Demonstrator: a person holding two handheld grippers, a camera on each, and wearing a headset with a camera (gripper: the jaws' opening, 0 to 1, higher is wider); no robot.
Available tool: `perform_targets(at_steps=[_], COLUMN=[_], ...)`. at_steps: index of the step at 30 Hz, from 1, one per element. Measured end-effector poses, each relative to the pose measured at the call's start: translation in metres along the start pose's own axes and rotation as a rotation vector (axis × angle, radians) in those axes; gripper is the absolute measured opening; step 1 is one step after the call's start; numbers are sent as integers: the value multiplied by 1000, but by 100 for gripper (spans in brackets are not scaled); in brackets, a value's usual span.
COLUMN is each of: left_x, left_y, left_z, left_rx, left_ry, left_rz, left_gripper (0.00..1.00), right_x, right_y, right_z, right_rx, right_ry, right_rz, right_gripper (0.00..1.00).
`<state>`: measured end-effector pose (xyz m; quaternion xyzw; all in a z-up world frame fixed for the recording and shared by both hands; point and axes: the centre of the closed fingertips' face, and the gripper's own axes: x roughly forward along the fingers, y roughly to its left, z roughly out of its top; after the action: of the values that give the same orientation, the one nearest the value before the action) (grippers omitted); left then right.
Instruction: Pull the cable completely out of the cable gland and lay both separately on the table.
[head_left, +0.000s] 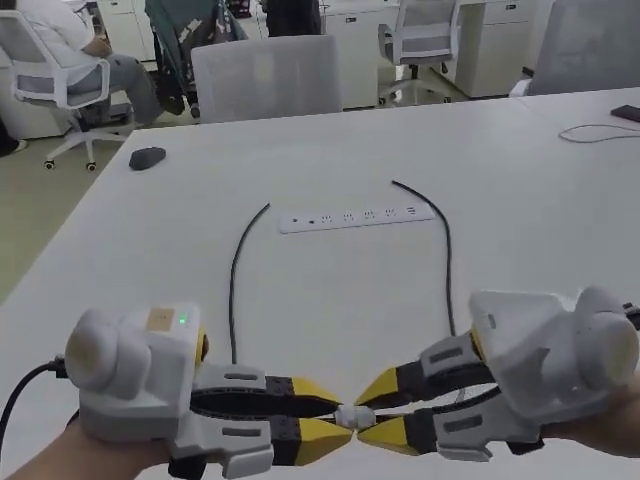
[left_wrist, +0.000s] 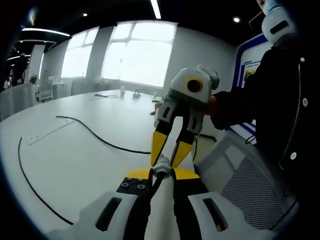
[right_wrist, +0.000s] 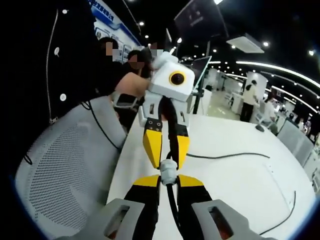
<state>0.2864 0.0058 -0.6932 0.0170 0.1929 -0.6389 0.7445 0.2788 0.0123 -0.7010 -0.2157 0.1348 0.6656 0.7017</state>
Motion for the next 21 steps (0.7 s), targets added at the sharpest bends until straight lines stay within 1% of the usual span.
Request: perform_targets(at_steps=[2, 3, 4, 5, 6, 8, 9, 11, 14, 15, 16, 17, 18, 20, 21], left_x=[0, 0, 0, 1, 0, 0, 0, -2, -3, -4, -4, -4, -3, -3, -2], left_y=[0, 0, -1, 0, 0, 1, 3, 3, 4, 4, 4, 3, 3, 3, 3], left_z=[0, 0, 0, 0, 1, 1, 0, -1, -2, -2, -2, -2, -2, -2, -2], left_rx=[9, 18, 36, 67, 67, 66, 79, 76, 77, 80, 80, 79, 80, 85, 85], left_ry=[0, -1, 0, -4, -6, -5, 2, 5, 4, 3, 2, 3, 3, 2, 3], left_rz=[4, 3, 2, 8, 13, 12, 20, 21, 25, 29, 27, 27, 24, 25, 25], left_gripper=[15, 15, 15, 15, 15, 15, 15, 15, 15, 15, 15, 15, 15, 15, 15], right_x=[0, 0, 0, -1, -1, -2, -2, -3, -4, -5, -6, -7, -7, -8, -8], right_y=[-1, -1, -1, -3, -4, -5, -5, -5, -6, -6, -6, -8, -8, -7, -7], right_z=[0, 0, -1, -1, 0, -1, -2, -5, -11, -12, -11, -11, -10, -11, -12], right_rx=[-3, 9, 36, 43, 41, 64, 68, 79, 75, 74, 65, 43, 38, 49, 40], right_ry=[0, 0, 5, 5, 4, 7, 11, 23, 40, 42, 40, 38, 36, 43, 46], right_rz=[-4, -4, 4, 2, 0, 1, 3, 1, -10, -12, -14, -29, -29, -24, -24], right_gripper=[7, 7, 8, 8, 8, 9, 11, 15, 14, 13, 9, 2, 1, 1, 0])
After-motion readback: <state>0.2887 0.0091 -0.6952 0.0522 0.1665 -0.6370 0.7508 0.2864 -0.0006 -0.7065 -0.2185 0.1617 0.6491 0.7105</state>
